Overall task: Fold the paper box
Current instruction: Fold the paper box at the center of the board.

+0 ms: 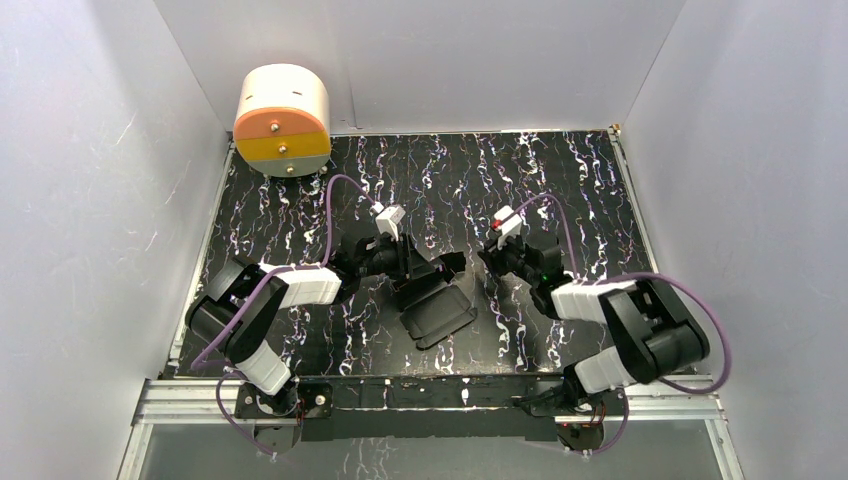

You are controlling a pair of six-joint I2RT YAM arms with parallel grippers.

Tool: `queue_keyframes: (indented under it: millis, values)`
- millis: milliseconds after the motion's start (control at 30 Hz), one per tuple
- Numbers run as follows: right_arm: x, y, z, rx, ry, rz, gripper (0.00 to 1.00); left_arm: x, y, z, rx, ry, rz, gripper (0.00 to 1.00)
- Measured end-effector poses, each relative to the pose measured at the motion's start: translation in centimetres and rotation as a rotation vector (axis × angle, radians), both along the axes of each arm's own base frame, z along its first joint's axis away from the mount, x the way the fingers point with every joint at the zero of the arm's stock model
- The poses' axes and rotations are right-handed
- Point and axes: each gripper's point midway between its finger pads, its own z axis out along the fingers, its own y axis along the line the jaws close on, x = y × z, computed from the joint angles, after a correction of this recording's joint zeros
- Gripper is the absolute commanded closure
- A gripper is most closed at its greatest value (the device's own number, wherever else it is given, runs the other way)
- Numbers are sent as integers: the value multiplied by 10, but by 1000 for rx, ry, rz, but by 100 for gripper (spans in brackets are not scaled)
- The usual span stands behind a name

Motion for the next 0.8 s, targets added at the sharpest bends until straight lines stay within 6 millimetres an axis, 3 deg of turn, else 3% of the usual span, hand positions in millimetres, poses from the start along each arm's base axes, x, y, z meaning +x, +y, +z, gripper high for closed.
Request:
queue_keyframes:
  millis: [300,467,800]
  values:
    - [19,40,-2,58,24,182,59,0,0,0,5,-11,-5,68]
    - [3,53,-5,91,56,296,61,1,0,1,6,-15,-5,65]
    - [-37,59,-4,145,109,423,61,1,1,2,3,-4,10,61]
